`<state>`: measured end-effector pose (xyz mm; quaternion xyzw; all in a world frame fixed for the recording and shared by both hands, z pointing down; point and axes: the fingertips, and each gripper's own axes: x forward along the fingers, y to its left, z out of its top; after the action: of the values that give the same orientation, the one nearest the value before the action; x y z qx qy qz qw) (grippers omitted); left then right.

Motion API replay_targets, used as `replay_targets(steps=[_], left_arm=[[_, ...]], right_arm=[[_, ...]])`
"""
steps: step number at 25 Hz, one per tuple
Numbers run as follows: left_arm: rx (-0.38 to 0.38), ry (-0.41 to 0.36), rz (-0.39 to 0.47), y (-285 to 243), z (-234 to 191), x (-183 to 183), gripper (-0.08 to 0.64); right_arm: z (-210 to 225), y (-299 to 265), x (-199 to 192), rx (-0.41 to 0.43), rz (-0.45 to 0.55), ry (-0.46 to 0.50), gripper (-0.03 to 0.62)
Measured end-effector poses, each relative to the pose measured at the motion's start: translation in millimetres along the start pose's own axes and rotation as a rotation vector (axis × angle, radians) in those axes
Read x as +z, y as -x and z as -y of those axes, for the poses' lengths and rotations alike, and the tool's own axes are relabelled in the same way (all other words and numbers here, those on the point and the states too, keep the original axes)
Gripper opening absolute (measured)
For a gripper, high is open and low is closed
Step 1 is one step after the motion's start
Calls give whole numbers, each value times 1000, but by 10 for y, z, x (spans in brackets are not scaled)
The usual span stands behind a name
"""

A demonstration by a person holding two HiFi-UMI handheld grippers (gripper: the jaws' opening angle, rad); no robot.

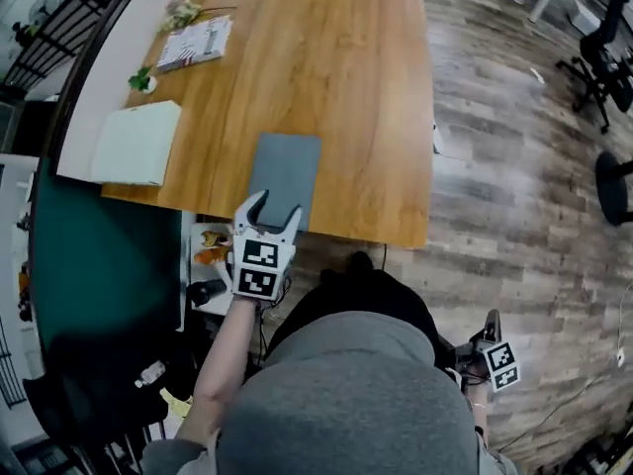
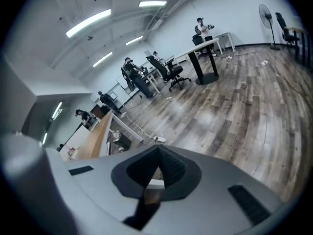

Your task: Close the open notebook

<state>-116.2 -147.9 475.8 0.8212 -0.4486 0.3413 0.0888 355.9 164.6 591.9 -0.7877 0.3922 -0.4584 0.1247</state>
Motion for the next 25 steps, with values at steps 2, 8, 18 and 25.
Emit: replay_targets(steps=[2, 8, 18, 25], left_arm=[[-55, -139, -87, -150, 309, -239, 272], [59, -225, -165, -357, 368, -483, 266], [-165, 412, 56, -171, 72, -228, 28], [335, 625, 307, 983, -1948, -280, 28]], right_arm=[[-82, -20, 173, -17, 22, 56, 6], [-1002, -283, 743, 113, 91, 158, 6], [-2143, -509, 750, 360, 59, 60, 6], [-2527, -582, 740, 431, 35, 109, 6]])
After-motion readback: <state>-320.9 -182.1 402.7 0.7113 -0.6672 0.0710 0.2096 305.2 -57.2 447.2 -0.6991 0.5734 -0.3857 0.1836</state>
